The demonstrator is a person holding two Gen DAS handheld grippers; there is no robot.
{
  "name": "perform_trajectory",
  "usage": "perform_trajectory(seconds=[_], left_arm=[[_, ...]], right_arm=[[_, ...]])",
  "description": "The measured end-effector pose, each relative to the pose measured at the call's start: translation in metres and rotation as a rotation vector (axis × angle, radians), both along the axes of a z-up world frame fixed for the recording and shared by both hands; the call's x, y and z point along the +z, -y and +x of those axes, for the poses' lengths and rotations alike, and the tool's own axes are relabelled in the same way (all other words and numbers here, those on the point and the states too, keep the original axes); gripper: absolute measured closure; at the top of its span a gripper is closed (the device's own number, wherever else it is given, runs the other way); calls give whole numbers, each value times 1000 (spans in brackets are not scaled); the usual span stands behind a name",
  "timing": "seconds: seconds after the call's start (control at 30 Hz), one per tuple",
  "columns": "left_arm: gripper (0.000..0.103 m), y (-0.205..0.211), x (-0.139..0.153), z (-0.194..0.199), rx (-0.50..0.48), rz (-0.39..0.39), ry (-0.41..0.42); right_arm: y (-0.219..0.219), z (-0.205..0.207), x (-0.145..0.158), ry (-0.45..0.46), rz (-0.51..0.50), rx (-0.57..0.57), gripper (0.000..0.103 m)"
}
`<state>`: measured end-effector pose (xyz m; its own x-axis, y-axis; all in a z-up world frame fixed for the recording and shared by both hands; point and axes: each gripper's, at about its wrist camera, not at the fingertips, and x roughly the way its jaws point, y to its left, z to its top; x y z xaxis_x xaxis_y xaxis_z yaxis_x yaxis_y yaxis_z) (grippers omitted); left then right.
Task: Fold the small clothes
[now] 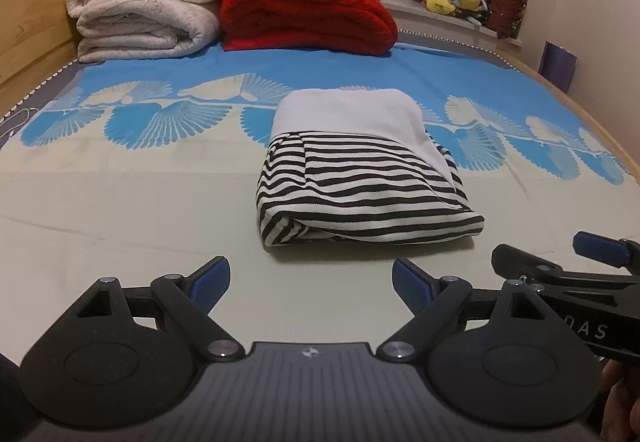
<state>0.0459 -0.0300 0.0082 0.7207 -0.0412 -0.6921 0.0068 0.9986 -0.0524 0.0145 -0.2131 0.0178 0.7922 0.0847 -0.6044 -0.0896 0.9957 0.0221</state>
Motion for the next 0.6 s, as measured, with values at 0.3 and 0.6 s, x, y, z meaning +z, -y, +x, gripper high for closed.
perform_trajectory(seconds=[0.3, 0.6], left_arm=[[0, -5, -2, 2, 34, 16, -14], [0, -4, -3, 2, 31, 18, -20]], right_arm=[[7, 3, 0, 6, 20, -39, 1], [7, 5, -2, -15, 24, -43, 1]])
